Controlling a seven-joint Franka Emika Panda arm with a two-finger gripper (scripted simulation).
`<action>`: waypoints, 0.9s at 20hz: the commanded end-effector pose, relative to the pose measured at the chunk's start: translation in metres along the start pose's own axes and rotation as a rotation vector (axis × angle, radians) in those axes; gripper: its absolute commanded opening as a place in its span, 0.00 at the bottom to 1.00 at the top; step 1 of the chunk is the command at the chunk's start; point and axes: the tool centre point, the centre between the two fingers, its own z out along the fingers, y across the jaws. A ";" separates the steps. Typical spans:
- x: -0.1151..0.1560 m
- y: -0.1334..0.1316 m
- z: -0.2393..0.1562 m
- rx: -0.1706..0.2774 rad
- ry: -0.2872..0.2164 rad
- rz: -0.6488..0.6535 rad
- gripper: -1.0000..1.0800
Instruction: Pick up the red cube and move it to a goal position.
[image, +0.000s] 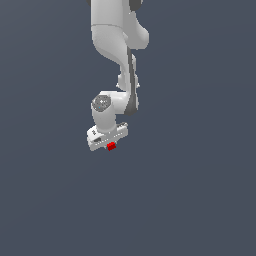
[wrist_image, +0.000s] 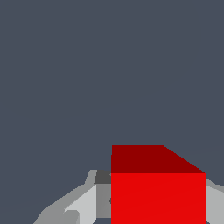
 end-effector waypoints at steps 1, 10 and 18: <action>0.000 0.000 0.000 0.000 0.000 0.000 0.00; 0.006 -0.007 -0.014 0.000 0.000 0.000 0.00; 0.027 -0.033 -0.065 -0.001 0.000 0.000 0.00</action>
